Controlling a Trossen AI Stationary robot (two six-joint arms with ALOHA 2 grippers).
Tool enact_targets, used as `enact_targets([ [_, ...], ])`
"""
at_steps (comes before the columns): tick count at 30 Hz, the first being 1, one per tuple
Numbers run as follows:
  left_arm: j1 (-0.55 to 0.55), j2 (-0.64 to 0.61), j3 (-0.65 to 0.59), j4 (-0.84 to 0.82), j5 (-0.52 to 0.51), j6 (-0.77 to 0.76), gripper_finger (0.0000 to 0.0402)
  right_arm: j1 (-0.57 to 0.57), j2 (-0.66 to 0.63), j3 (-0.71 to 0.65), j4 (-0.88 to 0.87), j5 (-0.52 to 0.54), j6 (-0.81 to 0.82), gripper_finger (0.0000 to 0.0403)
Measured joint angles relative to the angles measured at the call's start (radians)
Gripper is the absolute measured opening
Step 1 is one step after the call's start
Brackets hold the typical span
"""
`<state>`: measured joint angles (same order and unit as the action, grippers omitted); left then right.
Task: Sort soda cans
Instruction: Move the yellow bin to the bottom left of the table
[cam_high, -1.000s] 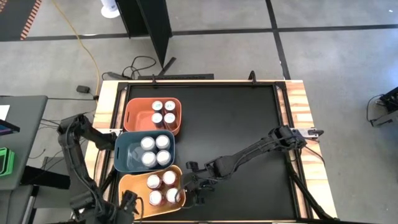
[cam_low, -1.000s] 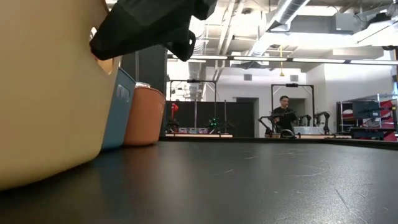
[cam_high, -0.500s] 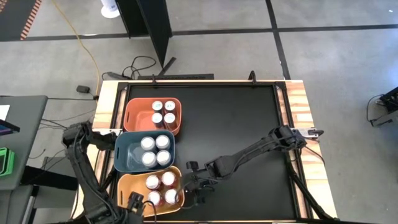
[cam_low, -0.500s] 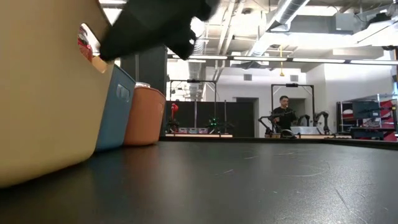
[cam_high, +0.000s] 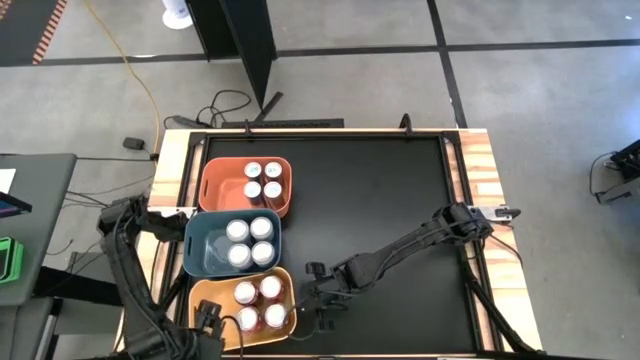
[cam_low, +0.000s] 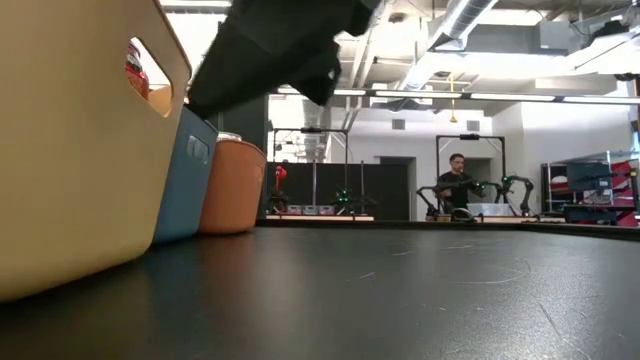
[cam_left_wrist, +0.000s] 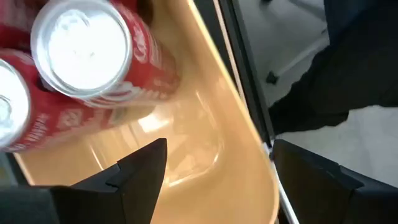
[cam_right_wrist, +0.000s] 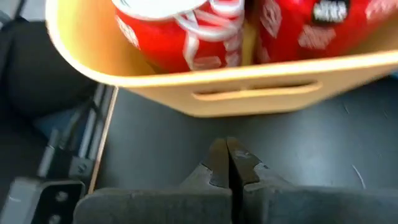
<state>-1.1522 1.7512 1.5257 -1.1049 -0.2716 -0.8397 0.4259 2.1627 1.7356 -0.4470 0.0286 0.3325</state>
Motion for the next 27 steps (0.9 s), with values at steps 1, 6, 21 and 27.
enact_targets([
  [1,-0.004,0.000,0.012,-0.005,-0.013,0.003,0.0286,0.000,0.000,0.000,0.014,0.000,0.000,0.0000],
  [6,-0.016,0.000,0.075,-0.025,-0.066,0.015,0.0285,0.007,0.000,-0.001,0.081,0.015,0.000,0.0000],
  [21,-0.064,0.000,0.182,-0.113,-0.198,0.004,0.0285,-0.002,0.081,0.001,0.287,0.025,0.001,0.0000],
  [27,-0.064,0.000,0.182,-0.113,-0.222,0.020,0.0285,-0.007,0.085,-0.004,0.363,0.023,-0.026,0.0000],
])
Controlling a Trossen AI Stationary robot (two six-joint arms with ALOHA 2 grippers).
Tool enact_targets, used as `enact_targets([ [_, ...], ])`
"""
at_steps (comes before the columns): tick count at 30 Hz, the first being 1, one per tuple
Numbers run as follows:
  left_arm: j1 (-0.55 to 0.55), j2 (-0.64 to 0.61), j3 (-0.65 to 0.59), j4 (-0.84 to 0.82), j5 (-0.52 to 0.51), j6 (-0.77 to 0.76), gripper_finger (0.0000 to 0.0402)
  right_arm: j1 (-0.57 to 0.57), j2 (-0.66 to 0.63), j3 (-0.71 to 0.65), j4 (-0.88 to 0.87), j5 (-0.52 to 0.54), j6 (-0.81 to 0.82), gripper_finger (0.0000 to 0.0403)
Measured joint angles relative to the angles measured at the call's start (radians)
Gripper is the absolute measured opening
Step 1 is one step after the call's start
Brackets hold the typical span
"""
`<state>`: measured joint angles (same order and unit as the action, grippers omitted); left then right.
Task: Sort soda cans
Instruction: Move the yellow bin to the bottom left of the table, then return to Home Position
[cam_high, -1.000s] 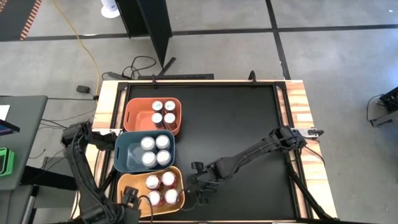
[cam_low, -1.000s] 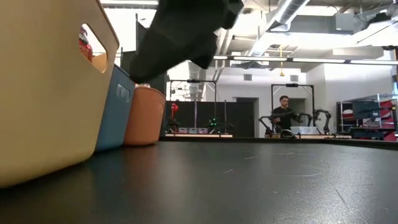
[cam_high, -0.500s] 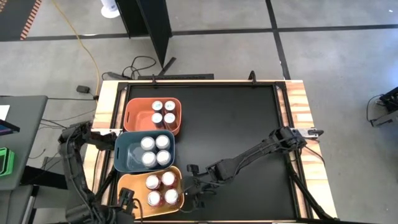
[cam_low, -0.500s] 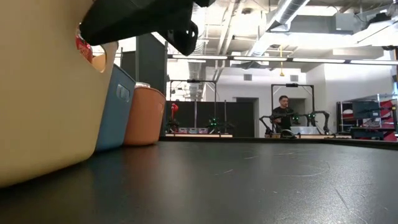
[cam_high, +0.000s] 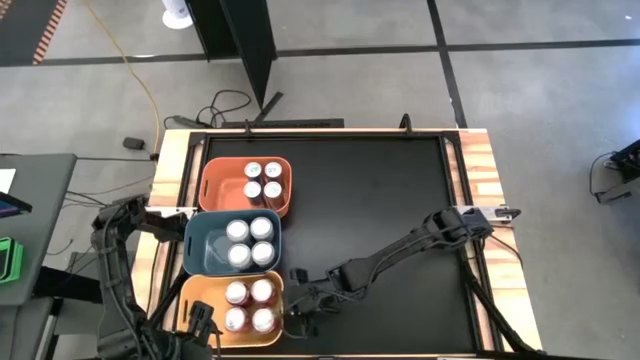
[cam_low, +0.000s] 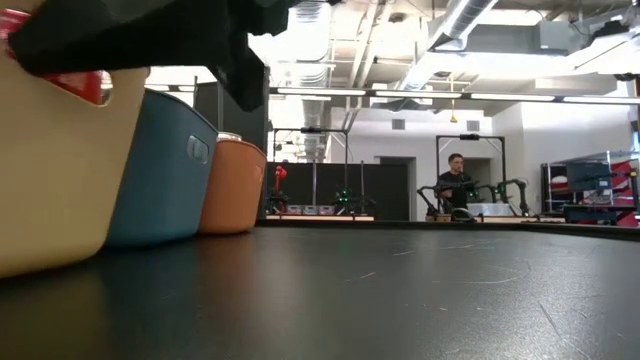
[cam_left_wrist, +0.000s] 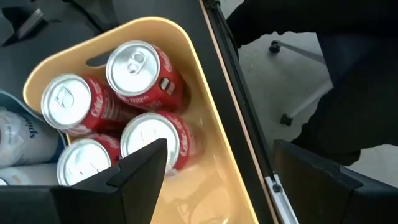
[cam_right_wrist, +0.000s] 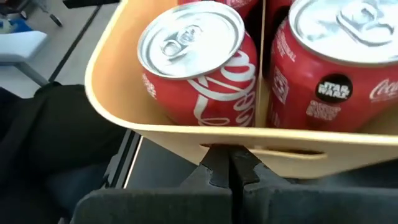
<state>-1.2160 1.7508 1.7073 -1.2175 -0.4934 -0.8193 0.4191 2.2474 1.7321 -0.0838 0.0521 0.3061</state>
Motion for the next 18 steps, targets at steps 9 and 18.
enact_targets([
  [9,0.000,0.000,0.000,0.000,-0.010,0.011,0.0285,-0.007,0.002,0.000,0.039,-0.001,-0.019,0.0000],
  [18,0.000,0.000,0.000,-0.018,-0.045,0.021,0.0285,-0.011,-0.009,0.002,-0.071,0.004,-0.026,0.0000],
])
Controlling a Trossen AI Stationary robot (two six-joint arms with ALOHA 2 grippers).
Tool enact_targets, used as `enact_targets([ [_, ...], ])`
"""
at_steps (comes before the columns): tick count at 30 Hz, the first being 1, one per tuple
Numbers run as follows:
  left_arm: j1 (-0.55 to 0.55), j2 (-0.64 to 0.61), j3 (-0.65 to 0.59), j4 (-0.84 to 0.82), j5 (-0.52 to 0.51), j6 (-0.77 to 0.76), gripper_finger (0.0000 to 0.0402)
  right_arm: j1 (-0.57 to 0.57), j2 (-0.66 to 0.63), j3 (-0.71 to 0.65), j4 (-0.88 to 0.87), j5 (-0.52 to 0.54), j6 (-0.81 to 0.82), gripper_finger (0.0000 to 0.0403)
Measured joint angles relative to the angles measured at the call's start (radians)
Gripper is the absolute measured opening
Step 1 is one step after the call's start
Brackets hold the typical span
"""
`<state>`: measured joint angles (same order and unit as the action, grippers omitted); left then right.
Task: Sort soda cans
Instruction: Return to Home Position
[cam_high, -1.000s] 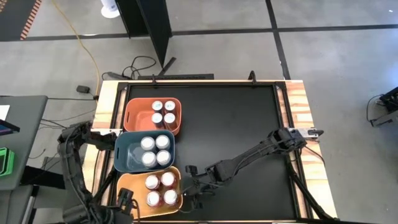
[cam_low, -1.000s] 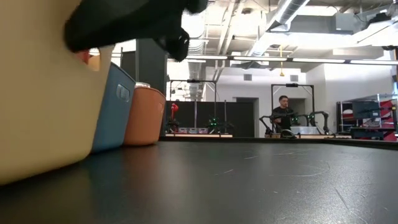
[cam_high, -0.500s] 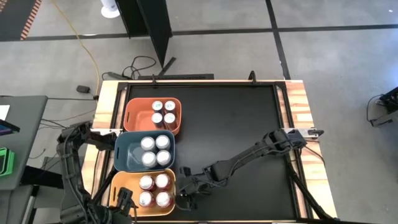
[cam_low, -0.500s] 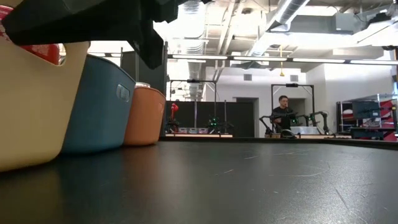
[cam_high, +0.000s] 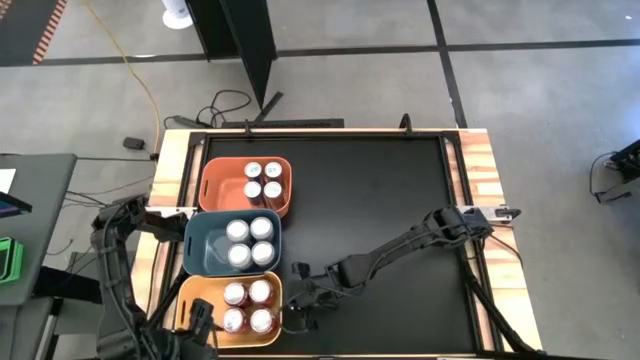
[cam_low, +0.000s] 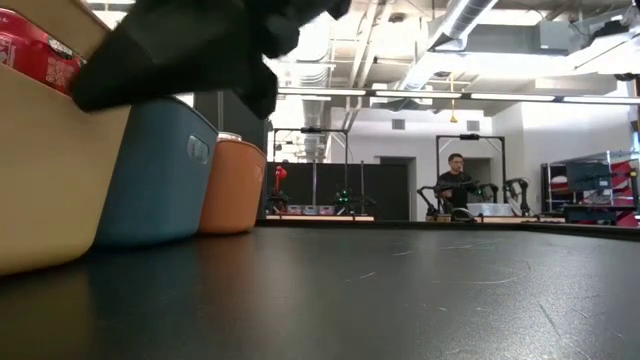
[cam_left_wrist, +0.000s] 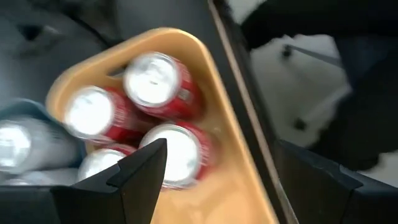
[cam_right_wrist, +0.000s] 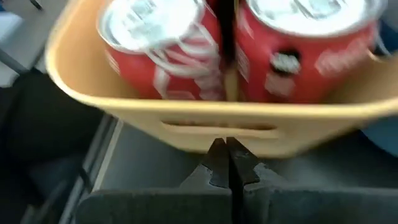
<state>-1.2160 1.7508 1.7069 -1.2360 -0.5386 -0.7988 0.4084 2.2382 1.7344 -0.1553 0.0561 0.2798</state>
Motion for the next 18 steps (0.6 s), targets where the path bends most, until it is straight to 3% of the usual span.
enact_targets([
  [7,0.000,0.000,0.000,-0.038,-0.192,0.015,0.0285,0.009,-0.032,0.000,-0.167,0.005,-0.005,0.0000],
  [11,-0.002,0.000,-0.001,-0.037,-0.260,0.025,0.0279,0.039,-0.073,0.000,-0.189,0.073,-0.073,0.0000],
  [14,-0.009,0.000,-0.007,-0.025,-0.325,0.031,0.0250,0.068,-0.117,0.000,-0.192,0.135,-0.132,0.0000],
  [18,-0.020,0.000,-0.048,0.017,-0.365,0.036,0.0170,0.107,-0.178,0.000,-0.197,0.214,-0.199,0.0000],
])
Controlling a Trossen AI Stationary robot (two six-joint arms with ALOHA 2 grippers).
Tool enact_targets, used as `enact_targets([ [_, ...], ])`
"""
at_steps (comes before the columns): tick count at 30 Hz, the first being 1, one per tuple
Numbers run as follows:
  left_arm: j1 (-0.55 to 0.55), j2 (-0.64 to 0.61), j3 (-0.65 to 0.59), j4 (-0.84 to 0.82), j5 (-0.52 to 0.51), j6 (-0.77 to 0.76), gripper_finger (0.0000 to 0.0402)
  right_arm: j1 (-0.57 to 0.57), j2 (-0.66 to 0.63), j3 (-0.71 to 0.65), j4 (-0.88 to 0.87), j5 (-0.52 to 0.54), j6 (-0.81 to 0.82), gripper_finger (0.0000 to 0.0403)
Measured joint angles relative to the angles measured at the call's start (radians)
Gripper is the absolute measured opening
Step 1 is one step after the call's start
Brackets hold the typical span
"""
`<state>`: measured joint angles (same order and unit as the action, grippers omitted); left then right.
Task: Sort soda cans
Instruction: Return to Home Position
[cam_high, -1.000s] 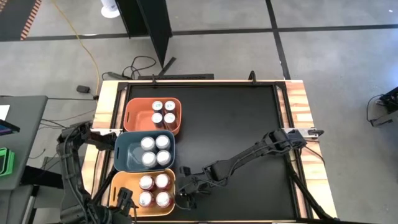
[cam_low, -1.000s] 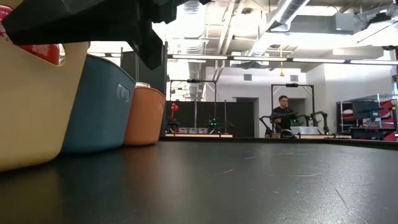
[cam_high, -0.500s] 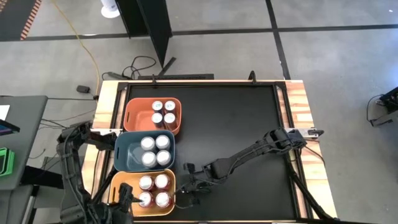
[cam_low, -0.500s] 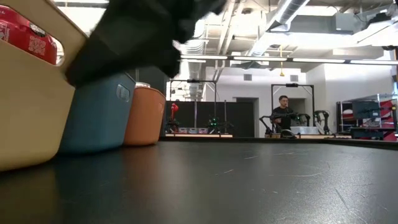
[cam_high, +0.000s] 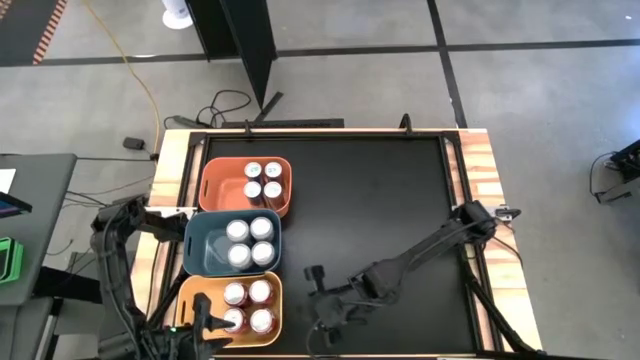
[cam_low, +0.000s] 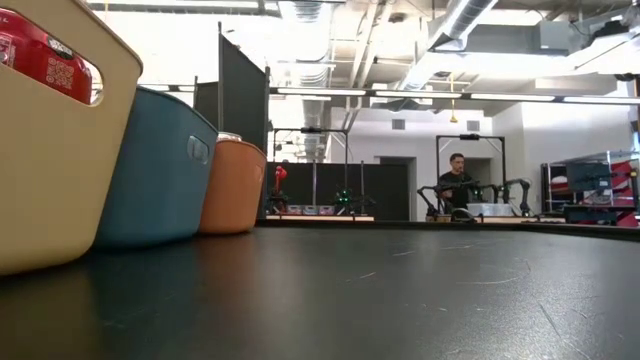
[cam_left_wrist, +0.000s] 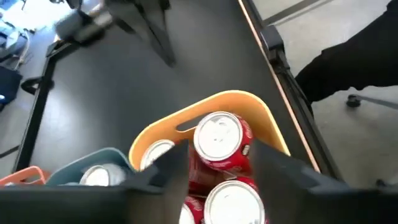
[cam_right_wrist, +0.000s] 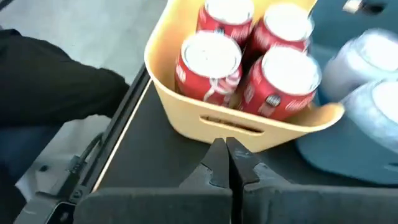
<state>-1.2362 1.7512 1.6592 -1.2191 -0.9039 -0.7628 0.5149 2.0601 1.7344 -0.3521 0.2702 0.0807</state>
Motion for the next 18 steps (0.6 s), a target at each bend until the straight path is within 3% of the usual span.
enact_targets([
  [6,0.006,0.000,-0.119,0.258,-0.008,0.117,0.0017,0.021,-0.049,0.000,0.049,0.032,-0.065,0.0000],
  [11,0.062,-0.006,-0.224,0.575,0.083,0.321,0.0002,0.021,-0.048,0.000,0.148,0.014,-0.135,0.0000],
  [18,0.193,-0.050,-0.377,1.006,0.314,0.676,0.0001,0.021,-0.048,0.000,0.233,-0.006,-0.212,0.0000],
])
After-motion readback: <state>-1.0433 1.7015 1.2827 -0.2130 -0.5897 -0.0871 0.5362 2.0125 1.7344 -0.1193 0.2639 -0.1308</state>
